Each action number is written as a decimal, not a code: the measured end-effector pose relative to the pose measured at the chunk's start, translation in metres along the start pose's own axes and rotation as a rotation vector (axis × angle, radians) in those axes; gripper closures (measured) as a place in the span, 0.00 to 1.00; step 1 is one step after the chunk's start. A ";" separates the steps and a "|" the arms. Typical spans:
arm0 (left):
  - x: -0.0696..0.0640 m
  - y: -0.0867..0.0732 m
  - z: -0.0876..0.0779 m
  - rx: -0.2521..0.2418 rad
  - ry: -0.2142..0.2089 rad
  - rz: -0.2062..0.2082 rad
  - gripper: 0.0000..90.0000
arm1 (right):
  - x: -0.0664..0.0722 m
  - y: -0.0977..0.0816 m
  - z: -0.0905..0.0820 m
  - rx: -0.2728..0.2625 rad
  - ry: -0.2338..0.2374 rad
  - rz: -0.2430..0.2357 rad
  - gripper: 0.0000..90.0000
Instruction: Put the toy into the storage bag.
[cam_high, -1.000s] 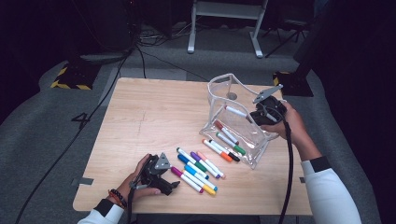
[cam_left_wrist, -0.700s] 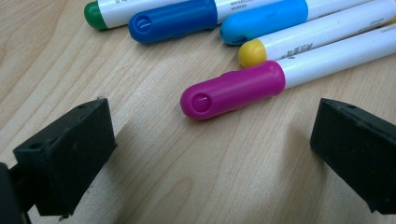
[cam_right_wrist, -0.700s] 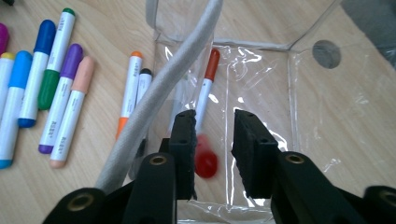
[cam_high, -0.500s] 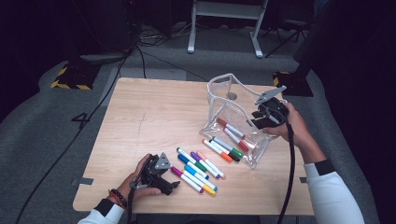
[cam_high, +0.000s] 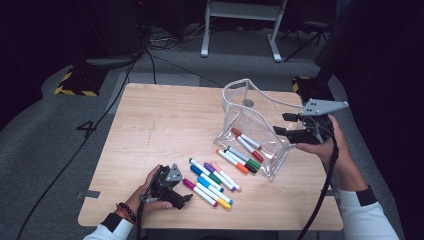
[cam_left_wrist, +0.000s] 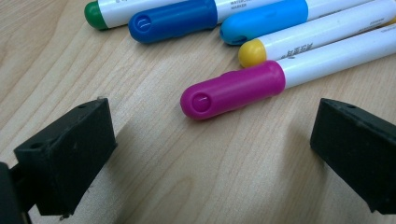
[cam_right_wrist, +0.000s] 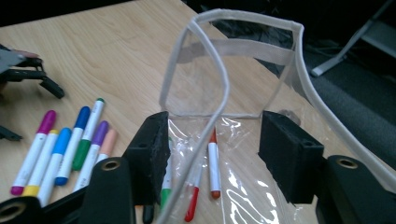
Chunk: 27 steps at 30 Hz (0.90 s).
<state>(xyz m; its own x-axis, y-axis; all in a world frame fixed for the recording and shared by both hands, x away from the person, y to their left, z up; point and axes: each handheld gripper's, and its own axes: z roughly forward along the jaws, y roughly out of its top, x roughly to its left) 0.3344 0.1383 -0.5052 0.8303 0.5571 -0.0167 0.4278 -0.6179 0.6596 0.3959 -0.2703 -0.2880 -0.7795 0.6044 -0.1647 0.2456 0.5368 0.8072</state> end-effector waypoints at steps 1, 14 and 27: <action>0.000 0.000 0.000 0.000 0.000 0.001 0.00 | 0.006 -0.003 -0.003 -0.016 0.005 -0.004 0.47; 0.000 0.000 0.000 -0.002 0.002 0.001 0.00 | 0.076 -0.042 -0.010 -0.110 0.115 -0.063 0.49; 0.000 0.000 0.000 -0.002 0.002 -0.001 0.00 | 0.122 -0.096 0.077 0.053 0.210 -0.111 0.59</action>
<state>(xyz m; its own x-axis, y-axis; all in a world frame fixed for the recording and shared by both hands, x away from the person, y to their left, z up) 0.3339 0.1383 -0.5053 0.8291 0.5589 -0.0161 0.4282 -0.6161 0.6611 0.3214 -0.2027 -0.4288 -0.9046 0.4076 -0.1246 0.1779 0.6266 0.7587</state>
